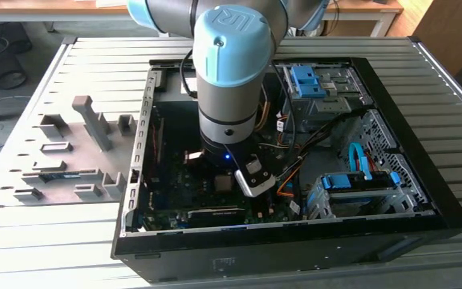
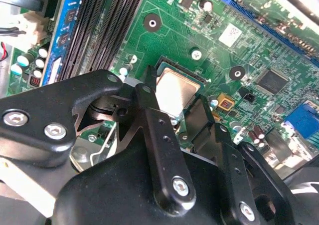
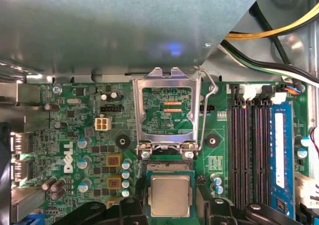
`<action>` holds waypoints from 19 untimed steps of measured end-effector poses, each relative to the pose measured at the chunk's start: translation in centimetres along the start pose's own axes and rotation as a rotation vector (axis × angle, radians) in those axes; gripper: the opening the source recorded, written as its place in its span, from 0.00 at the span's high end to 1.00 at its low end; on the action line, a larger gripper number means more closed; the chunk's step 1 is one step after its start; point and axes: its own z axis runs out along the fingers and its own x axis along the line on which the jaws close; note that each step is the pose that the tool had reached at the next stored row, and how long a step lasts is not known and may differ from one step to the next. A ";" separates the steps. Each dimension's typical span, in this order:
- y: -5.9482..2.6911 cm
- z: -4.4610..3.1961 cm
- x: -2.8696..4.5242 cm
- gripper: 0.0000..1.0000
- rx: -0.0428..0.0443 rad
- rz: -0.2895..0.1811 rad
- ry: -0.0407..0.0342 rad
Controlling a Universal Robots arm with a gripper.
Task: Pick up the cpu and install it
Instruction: 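Place the cpu into insertion slot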
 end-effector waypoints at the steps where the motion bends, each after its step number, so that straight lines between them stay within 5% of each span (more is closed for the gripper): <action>1: 0.00 0.03 0.00 0.53 0.0000 0.000 0.0000; 19: 0.00 0.19 0.14 0.53 0.0001 0.000 0.0000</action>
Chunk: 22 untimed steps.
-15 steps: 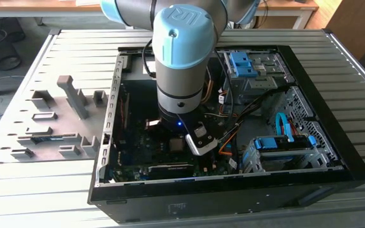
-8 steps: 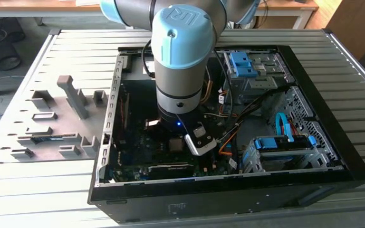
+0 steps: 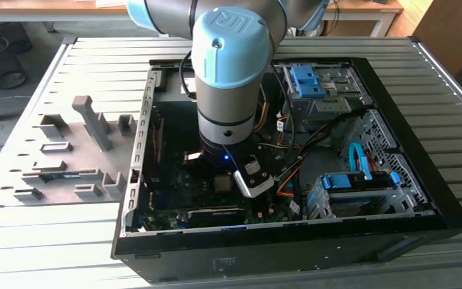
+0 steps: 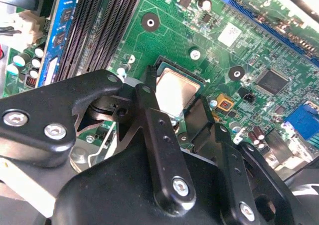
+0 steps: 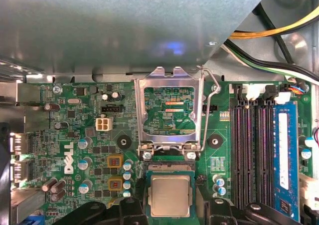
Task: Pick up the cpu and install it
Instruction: 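Place the cpu into insertion slot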
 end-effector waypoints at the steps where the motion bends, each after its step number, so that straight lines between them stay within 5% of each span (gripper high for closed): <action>1: 0.00 0.00 0.00 0.53 0.0000 0.000 0.0000; 7: 0.00 0.02 0.00 0.40 -0.0001 0.000 -0.0001; 22: 0.02 0.12 0.00 0.40 0.0024 -0.016 0.0014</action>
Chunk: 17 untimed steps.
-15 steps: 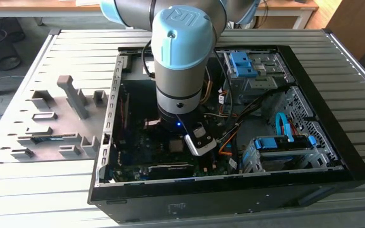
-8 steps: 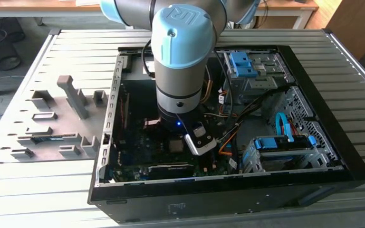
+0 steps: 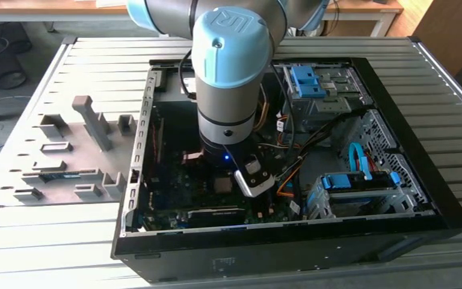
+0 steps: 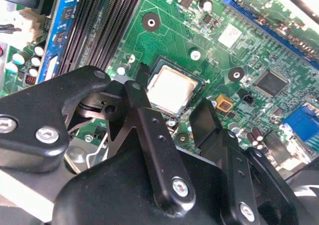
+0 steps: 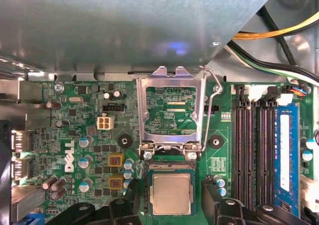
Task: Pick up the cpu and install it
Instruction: 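Place the cpu into insertion slot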
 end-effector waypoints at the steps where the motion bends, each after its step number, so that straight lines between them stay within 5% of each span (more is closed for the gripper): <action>1: 0.00 0.04 0.00 0.40 0.0001 0.000 0.0001; 9: 0.12 0.06 0.00 0.40 0.0004 0.000 0.0001; 13: 0.12 0.06 -0.01 0.53 0.0008 0.000 0.0001; 17: 0.12 0.06 0.00 0.53 0.0008 0.000 0.0001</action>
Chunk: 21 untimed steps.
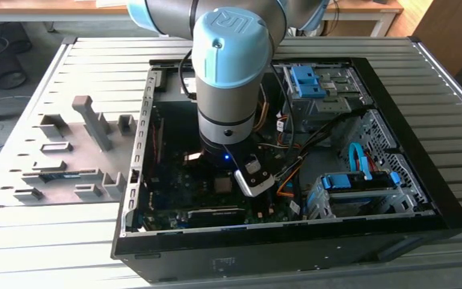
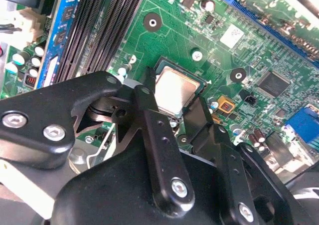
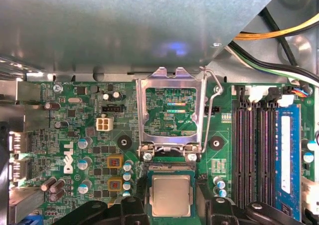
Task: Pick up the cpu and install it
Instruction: 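Place the cpu into insertion slot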
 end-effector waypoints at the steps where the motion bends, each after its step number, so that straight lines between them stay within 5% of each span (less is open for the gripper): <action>1: 0.00 0.00 0.00 0.53 0.0000 0.000 0.0000; 17: 0.31 -0.07 0.03 0.53 0.0028 0.013 -0.0009; 21: 0.28 -0.08 0.03 0.53 0.0091 0.030 -0.0014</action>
